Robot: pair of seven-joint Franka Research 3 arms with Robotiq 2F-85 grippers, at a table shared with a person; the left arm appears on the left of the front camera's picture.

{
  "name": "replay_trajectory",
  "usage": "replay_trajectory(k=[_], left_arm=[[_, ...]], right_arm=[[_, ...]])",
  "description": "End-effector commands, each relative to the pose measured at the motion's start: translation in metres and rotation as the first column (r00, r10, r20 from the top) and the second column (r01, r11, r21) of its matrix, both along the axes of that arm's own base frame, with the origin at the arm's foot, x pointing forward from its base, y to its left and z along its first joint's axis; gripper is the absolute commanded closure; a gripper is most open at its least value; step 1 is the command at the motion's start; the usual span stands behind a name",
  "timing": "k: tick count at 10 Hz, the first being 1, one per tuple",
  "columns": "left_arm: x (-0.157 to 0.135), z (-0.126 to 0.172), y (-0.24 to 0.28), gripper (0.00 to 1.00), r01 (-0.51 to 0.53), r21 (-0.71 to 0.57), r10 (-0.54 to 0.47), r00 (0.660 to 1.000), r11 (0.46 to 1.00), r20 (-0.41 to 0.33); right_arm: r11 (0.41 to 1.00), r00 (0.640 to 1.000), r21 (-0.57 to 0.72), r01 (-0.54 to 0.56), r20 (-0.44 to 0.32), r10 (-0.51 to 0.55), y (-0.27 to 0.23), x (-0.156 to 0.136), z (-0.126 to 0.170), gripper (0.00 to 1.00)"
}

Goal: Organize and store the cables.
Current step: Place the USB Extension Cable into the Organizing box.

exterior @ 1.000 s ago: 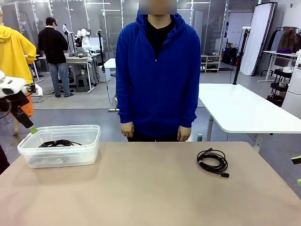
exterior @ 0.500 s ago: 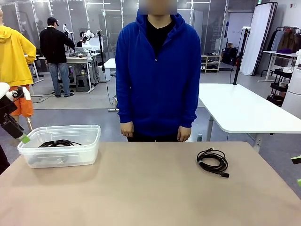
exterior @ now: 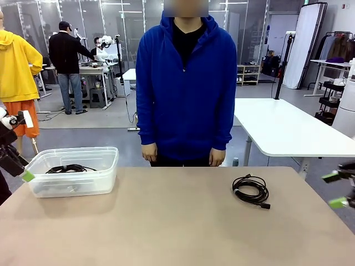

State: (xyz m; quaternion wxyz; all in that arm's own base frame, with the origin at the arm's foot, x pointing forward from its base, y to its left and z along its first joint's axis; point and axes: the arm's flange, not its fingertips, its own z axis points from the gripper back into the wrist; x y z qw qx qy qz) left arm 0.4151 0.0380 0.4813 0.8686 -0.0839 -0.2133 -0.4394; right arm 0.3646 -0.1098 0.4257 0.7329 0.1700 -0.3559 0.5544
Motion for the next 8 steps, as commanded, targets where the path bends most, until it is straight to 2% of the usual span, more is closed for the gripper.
replay_trajectory(k=[1, 2, 3, 4, 5, 6, 8], left_arm=[[-0.024, -0.006, 0.006, 0.0, -0.023, -0.011, 0.023, 0.999, 1.0, 0.029], [-0.035, -0.003, 0.026, 0.0, -0.078, -0.006, 0.078, 0.994, 0.997, 0.074], [-0.047, -0.001, 0.046, 0.0, -0.058, 0.002, 0.058, 0.992, 0.998, 0.109], [-0.057, -0.003, 0.07, 0.0, 0.022, -0.02, -0.02, 0.992, 1.0, 0.121], [-0.064, -0.007, 0.087, 0.0, 0.059, -0.029, -0.055, 0.99, 0.998, 0.129], [-0.069, -0.01, 0.102, 0.0, 0.092, -0.06, -0.083, 0.986, 0.994, 0.144], [-0.077, -0.019, 0.127, 0.0, 0.146, -0.052, -0.132, 0.97, 0.988, 0.203]], right_arm=[[0.994, 0.997, -0.108, 0.014, -0.077, -0.023, 0.056, 0.043, 0.012, 0.0], [0.993, 0.995, -0.121, 0.016, -0.092, -0.027, 0.079, 0.06, 0.013, 0.0], [0.994, 0.992, -0.109, 0.008, -0.121, -0.021, 0.097, 0.076, 0.012, 0.0], [0.99, 0.987, -0.134, 0.035, -0.153, -0.055, 0.118, 0.094, 0.005, 0.0], [0.985, 0.98, -0.163, 0.062, -0.177, -0.091, 0.137, 0.109, -0.003, 0.0], [0.974, 0.972, -0.192, 0.122, -0.174, -0.156, 0.154, 0.123, -0.009, 0.0], [0.937, 0.926, -0.238, 0.258, -0.216, -0.31, 0.181, 0.15, -0.02, 0.0]])
